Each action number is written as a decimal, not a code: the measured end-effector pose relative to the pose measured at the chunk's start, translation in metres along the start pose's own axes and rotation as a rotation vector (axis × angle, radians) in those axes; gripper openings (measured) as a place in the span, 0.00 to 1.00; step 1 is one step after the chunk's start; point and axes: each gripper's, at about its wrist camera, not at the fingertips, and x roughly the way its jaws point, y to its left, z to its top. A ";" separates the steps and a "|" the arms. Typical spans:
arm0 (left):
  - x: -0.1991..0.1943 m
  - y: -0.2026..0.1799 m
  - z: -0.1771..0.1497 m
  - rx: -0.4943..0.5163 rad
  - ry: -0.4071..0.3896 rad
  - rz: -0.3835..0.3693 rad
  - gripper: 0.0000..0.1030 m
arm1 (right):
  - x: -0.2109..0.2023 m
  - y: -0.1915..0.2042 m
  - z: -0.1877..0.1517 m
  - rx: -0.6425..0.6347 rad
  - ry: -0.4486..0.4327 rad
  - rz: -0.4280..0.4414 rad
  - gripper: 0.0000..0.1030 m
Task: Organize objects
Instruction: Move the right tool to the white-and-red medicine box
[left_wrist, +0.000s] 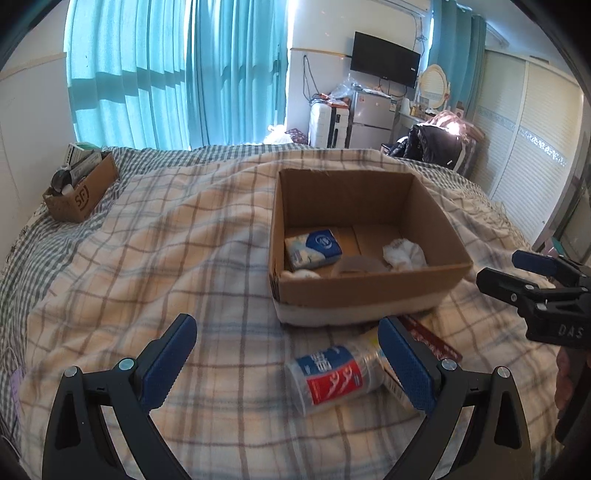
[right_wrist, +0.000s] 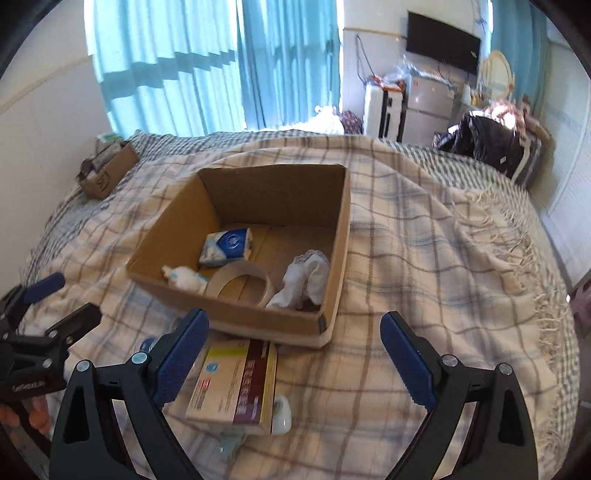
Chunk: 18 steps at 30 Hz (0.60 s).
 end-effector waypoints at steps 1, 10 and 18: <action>-0.002 0.000 -0.007 -0.004 0.004 -0.005 0.98 | -0.004 0.007 -0.008 -0.020 -0.006 0.004 0.92; 0.019 0.018 -0.067 -0.062 0.106 0.082 1.00 | 0.018 0.051 -0.063 -0.142 0.063 0.010 0.92; 0.033 0.028 -0.077 -0.091 0.141 0.103 1.00 | 0.042 0.065 -0.076 -0.212 0.119 -0.034 0.92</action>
